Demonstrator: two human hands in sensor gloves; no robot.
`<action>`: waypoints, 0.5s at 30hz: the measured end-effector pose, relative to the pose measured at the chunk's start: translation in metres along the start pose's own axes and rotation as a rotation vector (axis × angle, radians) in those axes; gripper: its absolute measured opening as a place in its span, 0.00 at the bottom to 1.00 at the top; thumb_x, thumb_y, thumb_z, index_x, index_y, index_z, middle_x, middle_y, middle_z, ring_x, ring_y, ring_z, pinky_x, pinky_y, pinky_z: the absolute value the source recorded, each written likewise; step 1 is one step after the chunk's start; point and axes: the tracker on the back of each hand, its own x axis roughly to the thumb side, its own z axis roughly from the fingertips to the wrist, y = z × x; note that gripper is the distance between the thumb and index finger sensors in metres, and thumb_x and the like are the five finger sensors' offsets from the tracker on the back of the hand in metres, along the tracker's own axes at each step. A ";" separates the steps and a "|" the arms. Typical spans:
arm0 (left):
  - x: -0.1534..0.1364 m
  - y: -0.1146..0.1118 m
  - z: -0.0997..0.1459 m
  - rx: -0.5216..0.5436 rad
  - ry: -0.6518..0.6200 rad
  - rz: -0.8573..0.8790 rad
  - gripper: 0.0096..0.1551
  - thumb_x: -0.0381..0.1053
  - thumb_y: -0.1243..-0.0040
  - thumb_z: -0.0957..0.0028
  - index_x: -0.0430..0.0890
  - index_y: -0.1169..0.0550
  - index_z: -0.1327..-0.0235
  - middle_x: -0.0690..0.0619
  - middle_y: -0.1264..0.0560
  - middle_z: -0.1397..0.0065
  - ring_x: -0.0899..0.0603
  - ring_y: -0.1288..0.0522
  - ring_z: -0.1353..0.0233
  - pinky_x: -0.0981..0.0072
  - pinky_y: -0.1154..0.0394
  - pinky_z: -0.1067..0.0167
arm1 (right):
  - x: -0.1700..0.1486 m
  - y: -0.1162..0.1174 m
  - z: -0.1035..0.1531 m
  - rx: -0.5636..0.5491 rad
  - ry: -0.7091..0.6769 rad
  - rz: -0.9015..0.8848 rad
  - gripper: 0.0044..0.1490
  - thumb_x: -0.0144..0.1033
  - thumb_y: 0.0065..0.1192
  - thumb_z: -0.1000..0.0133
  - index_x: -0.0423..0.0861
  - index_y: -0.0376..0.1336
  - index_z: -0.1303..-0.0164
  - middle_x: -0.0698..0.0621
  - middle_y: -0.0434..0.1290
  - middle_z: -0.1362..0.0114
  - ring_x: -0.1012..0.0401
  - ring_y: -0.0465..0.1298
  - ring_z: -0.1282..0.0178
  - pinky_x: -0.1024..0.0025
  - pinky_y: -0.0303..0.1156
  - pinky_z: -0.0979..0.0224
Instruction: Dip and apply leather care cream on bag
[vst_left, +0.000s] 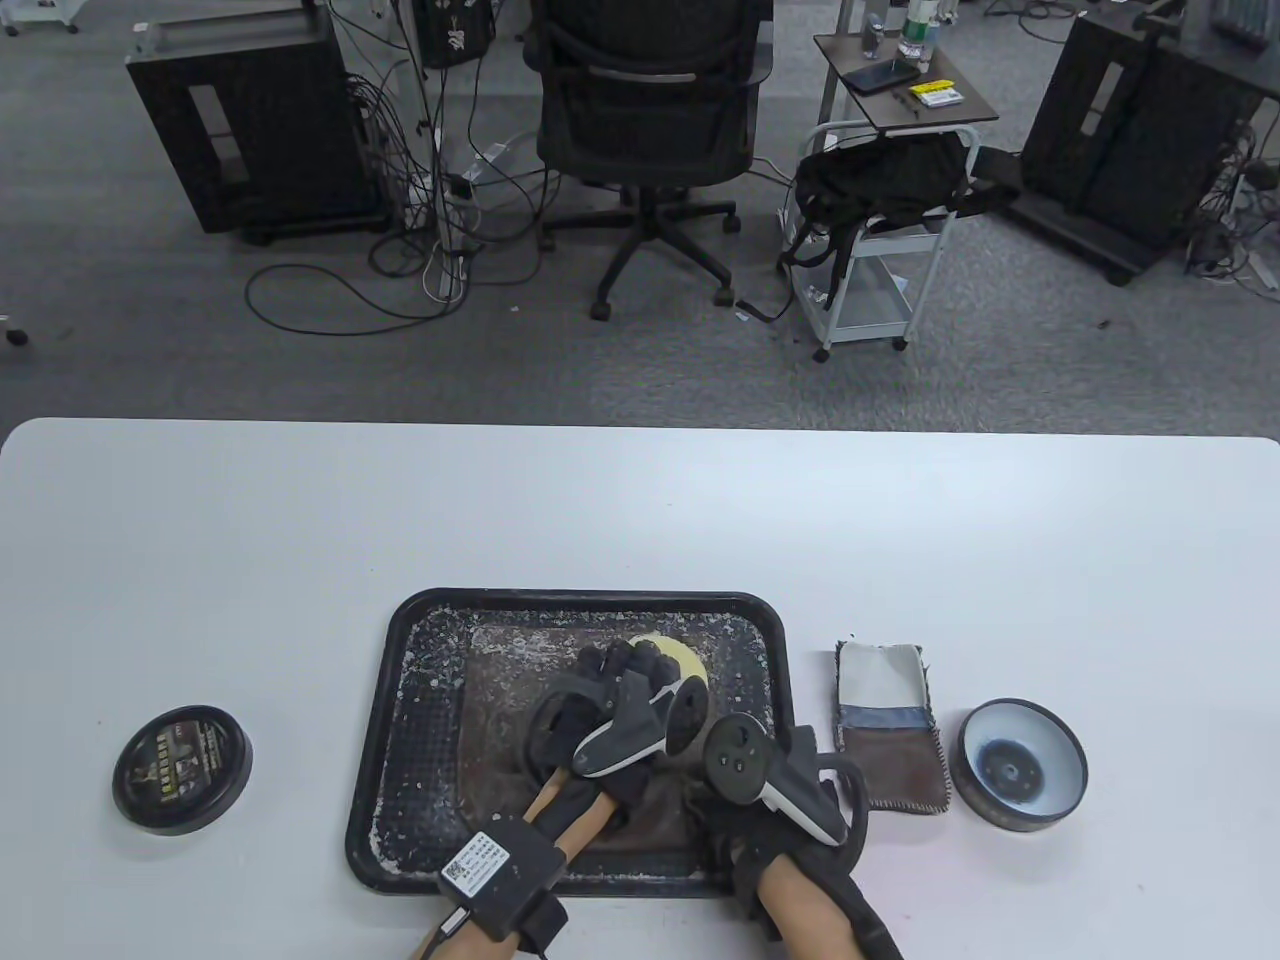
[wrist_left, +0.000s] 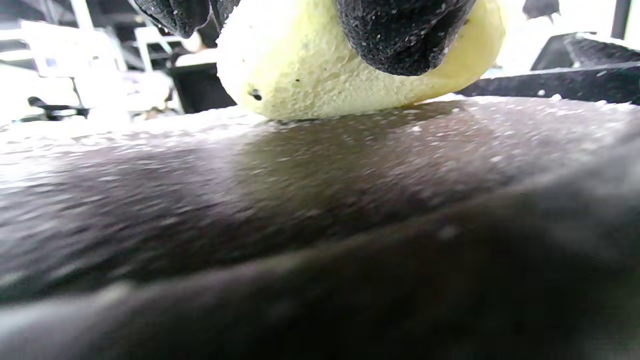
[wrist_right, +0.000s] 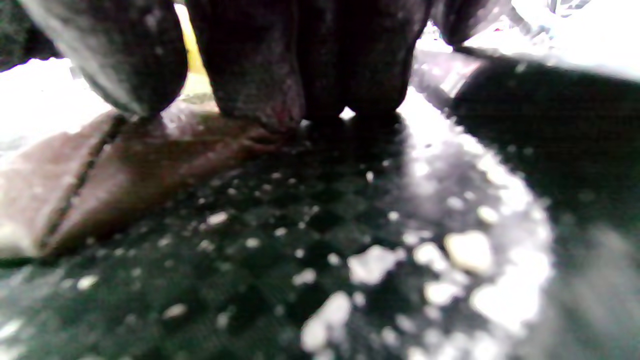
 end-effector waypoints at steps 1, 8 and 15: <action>-0.002 -0.001 0.001 -0.005 0.013 -0.007 0.31 0.52 0.38 0.56 0.60 0.30 0.36 0.55 0.31 0.25 0.46 0.29 0.24 0.48 0.33 0.27 | 0.000 0.000 0.000 0.000 0.000 0.000 0.27 0.50 0.68 0.54 0.43 0.76 0.54 0.46 0.74 0.32 0.45 0.73 0.32 0.37 0.59 0.26; -0.029 -0.008 0.006 -0.065 0.132 -0.021 0.32 0.52 0.39 0.55 0.59 0.31 0.34 0.54 0.32 0.25 0.45 0.29 0.24 0.47 0.34 0.27 | 0.000 0.001 0.001 0.002 0.006 -0.010 0.27 0.48 0.68 0.54 0.43 0.76 0.53 0.45 0.73 0.32 0.45 0.73 0.31 0.37 0.58 0.26; -0.048 -0.011 0.007 -0.111 0.240 -0.051 0.32 0.51 0.39 0.55 0.59 0.32 0.34 0.54 0.33 0.24 0.45 0.30 0.23 0.47 0.34 0.26 | 0.000 0.001 0.002 0.003 0.015 -0.015 0.27 0.48 0.68 0.54 0.43 0.76 0.53 0.46 0.73 0.32 0.45 0.73 0.31 0.37 0.58 0.26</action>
